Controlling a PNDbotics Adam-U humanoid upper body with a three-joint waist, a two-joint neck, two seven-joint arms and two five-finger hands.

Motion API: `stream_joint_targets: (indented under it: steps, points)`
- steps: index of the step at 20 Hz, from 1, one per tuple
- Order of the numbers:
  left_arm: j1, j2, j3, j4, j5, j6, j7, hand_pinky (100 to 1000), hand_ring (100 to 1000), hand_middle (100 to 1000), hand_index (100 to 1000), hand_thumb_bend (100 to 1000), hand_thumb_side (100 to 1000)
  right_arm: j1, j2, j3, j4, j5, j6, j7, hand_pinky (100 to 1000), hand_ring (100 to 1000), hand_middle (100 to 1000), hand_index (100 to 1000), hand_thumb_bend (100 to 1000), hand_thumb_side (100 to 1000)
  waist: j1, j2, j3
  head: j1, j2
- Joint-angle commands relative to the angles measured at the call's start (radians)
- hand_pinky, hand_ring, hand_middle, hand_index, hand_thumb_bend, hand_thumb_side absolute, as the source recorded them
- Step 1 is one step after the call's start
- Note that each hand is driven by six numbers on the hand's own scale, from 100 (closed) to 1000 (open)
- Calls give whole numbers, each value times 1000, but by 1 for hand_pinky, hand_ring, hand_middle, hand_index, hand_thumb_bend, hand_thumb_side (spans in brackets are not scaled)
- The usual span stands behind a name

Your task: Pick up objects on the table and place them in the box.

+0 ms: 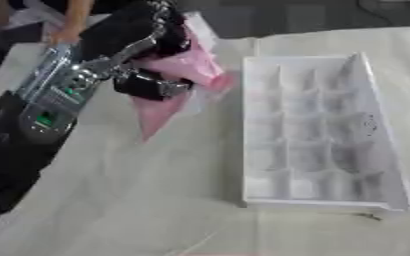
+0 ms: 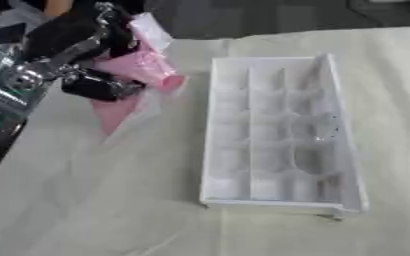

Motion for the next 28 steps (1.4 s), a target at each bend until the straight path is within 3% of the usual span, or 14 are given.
stream_joint_targets:
  steps: [1, 6, 22, 26, 28]
  points:
    - [-50, 71, -38, -1, 22, -34, -42, 100, 251, 258, 336, 218, 100, -20, -12, 1, -13, -7, 0, 9, 425, 567, 521, 577, 308, 1000, 1, -22, -10, 12, 0]
    - [-145, 68, -93, 49, 48, -71, -91, 100, 255, 261, 336, 216, 100, -28, -11, 7, -13, -13, 2, 18, 425, 567, 521, 575, 312, 1000, 12, -26, -31, 24, 0]
    - [-360, -113, -188, 184, 49, -146, -234, 100, 276, 281, 347, 205, 108, -52, -12, 26, -13, -29, -2, 47, 426, 569, 521, 573, 324, 1000, 39, -24, -115, 80, 0]
    - [-381, -146, -194, 198, 44, -155, -268, 100, 293, 295, 362, 205, 150, -56, -10, 29, -13, -32, -3, 53, 427, 569, 521, 573, 320, 1000, 44, -23, -133, 91, 0]
    - [-386, -157, -194, 199, 45, -160, -281, 100, 327, 330, 406, 203, 285, -57, -10, 28, -13, -33, -2, 54, 427, 569, 521, 574, 326, 1000, 47, -22, -138, 94, 0]
